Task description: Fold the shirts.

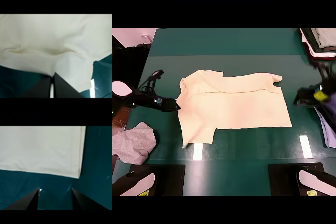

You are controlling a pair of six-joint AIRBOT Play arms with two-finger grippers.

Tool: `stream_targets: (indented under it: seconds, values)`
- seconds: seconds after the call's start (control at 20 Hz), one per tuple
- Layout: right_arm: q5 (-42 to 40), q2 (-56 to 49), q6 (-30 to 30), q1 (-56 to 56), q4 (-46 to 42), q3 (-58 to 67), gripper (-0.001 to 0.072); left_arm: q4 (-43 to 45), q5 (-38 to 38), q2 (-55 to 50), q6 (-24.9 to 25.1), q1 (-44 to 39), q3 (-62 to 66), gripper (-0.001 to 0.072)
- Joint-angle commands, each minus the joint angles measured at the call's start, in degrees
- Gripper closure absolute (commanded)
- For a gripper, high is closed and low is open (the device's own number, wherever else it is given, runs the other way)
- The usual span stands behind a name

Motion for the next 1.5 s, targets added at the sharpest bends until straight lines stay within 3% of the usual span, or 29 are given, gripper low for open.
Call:
stream_targets:
  seconds: [0.0, 0.3, 0.75, 1.0, 1.25, 1.45]
  values:
    - [-9.29, 5.95, -3.19, -10.32, 0.11, -18.40, 0.0257, 0.85, -1.55, -0.02, 0.04, -0.11, 2.91, 0.0683]
    - [-13.51, 0.13, -12.90, -23.04, 15.13, -26.45, 0.0259, 0.68, -1.60, -0.02, -1.75, -0.11, 2.91, 0.0683]
    - [-19.54, -4.87, -12.96, -16.33, 16.44, -26.40, 0.0285, 0.70, -2.64, -0.02, -2.99, -0.11, 2.91, 0.0683]
    - [-20.22, -4.85, -13.14, -14.95, 16.46, -26.23, 0.0696, 0.72, -4.85, -0.02, -4.52, -0.11, 2.91, 0.0683]
    - [-14.03, -1.53, -13.09, -14.86, 20.65, -16.61, 0.0698, 0.92, -6.47, 0.04, -4.72, -0.09, 10.23, 0.0683]
    - [-16.59, 7.43, -12.41, -14.86, 31.61, -0.59, 0.0698, 1.16, -7.85, 0.04, -6.05, -0.09, 33.29, 0.0683]
